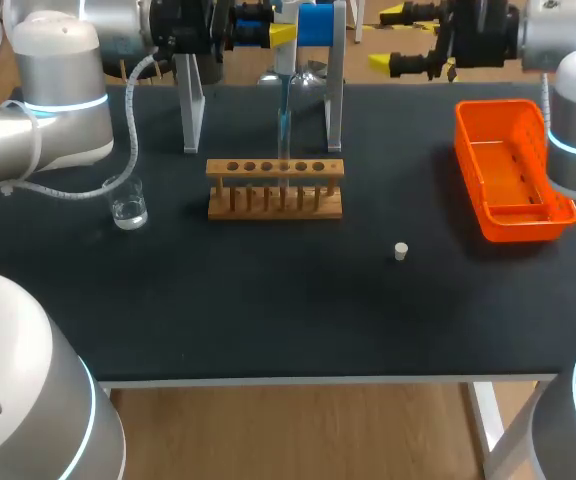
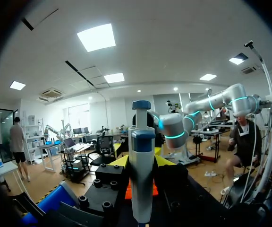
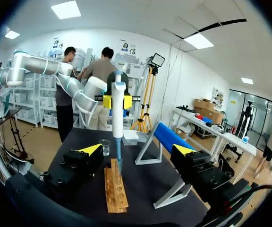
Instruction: Invert the test tube, pick up the pipette, mount the tip to pipette, aspirate from beaker and dispense into the tube, eject the tip, return the pipette, and cap with the stopper.
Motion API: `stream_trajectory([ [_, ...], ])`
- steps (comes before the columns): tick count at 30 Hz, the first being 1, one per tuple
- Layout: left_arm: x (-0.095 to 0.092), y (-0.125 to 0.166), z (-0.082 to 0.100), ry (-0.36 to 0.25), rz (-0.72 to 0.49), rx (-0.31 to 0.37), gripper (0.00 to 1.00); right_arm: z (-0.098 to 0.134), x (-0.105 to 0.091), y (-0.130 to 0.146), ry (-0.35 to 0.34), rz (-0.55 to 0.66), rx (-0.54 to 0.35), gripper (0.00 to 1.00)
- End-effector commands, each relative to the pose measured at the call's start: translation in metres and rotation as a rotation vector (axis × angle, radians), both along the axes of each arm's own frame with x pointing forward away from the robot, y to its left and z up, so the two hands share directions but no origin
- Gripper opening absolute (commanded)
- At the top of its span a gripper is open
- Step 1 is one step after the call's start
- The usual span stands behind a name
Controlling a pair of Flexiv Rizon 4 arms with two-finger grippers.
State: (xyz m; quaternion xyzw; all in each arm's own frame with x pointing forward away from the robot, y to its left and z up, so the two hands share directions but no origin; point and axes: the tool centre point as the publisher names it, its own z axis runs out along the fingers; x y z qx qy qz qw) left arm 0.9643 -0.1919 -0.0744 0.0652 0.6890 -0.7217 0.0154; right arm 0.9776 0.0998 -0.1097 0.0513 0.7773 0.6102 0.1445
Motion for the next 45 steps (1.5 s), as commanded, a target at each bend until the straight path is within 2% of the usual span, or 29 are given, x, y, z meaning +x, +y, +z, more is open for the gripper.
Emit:
stream_trajectory([
  [1,0.002,0.001,0.0,-0.001,-0.005,-0.001,0.0,0.018,-0.007,-0.001,-0.005,0.022,-0.009,0.75],
  [3,0.002,0.001,0.0,-0.001,-0.005,-0.001,0.0,0.026,-0.009,0.003,-0.021,0.037,-0.004,0.73],
  [5,0.002,0.001,0.0,-0.001,-0.005,-0.001,0.0,0.034,-0.011,0.006,-0.024,0.045,0.005,0.81],
  [6,0.002,0.001,0.0,-0.001,-0.005,-0.001,0.0,0.039,-0.012,0.007,-0.024,0.055,0.016,0.77],
  [7,0.002,0.001,0.0,-0.001,-0.005,-0.001,0.0,0.043,-0.013,0.009,-0.021,0.063,0.021,0.56],
  [10,0.002,0.001,0.0,-0.001,-0.005,-0.001,0.0,0.053,-0.015,0.015,-0.014,0.077,0.032,0.38],
  [13,0.002,0.001,0.0,-0.001,-0.005,-0.001,0.0,0.063,-0.017,0.019,-0.021,0.092,0.051,0.29],
  [17,0.002,0.001,0.0,-0.001,-0.005,-0.001,0.0,0.076,-0.02,0.025,-0.029,0.114,0.071,0.23],
  [21,0.002,0.001,0.0,-0.001,-0.005,-0.001,0.0,0.086,-0.021,0.033,-0.036,0.13,0.08,0.0],
  [34,0.002,0.001,0.0,-0.001,-0.005,-0.001,0.0,0.111,-0.035,0.062,-0.028,0.203,0.114,0.0],
  [45,0.002,0.001,0.0,-0.001,-0.005,-0.001,0.0,0.118,-0.039,0.087,0.016,0.235,0.166,0.0],
])
